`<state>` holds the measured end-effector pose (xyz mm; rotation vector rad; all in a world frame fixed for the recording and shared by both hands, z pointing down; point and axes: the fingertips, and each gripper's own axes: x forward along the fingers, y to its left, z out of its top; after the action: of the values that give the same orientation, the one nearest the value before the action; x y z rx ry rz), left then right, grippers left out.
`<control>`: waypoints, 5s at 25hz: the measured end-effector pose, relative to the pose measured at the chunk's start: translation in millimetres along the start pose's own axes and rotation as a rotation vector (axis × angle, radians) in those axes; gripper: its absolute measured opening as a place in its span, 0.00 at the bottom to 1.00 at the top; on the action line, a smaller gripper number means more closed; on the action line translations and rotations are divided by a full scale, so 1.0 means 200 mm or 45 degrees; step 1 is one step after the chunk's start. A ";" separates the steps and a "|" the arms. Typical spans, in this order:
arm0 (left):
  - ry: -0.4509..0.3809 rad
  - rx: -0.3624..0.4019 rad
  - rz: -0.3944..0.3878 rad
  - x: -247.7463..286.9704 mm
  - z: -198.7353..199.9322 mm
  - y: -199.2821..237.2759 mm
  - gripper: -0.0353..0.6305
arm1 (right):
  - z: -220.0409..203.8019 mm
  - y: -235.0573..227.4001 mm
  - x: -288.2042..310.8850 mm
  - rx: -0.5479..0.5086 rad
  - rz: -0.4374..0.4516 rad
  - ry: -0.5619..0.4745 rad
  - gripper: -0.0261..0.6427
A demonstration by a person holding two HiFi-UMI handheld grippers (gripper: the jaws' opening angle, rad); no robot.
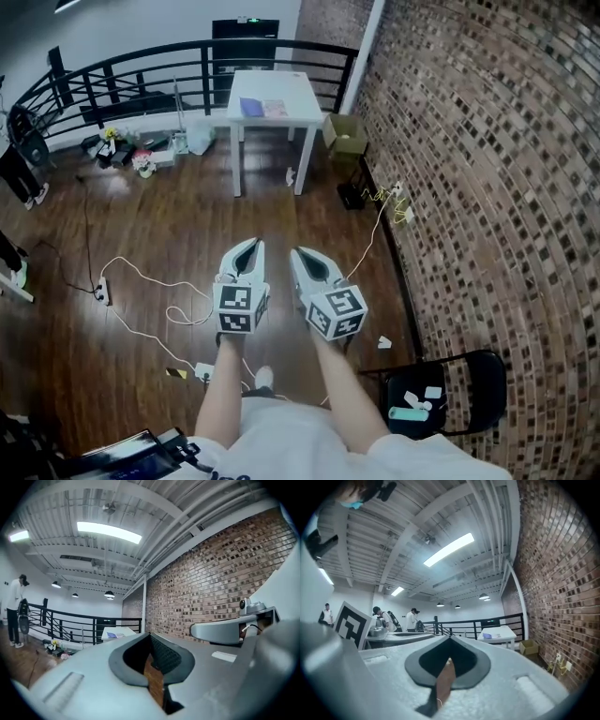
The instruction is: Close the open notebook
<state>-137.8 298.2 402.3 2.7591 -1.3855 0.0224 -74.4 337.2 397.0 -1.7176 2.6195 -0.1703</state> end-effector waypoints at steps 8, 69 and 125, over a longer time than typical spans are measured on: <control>0.026 -0.043 -0.037 0.46 -0.04 0.27 0.08 | 0.02 -0.24 0.51 0.008 0.006 0.020 0.02; 0.204 -0.050 0.144 4.73 -0.20 2.67 0.11 | 0.11 -3.11 4.65 0.156 0.098 0.147 0.02; 0.770 -0.489 -0.591 5.16 -0.97 1.75 0.41 | -0.10 -3.84 4.52 0.317 -0.077 0.235 0.02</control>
<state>200.5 -726.8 649.3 2.3790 -0.5259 0.4693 263.6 -790.6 538.0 -1.7698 2.5317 -0.6558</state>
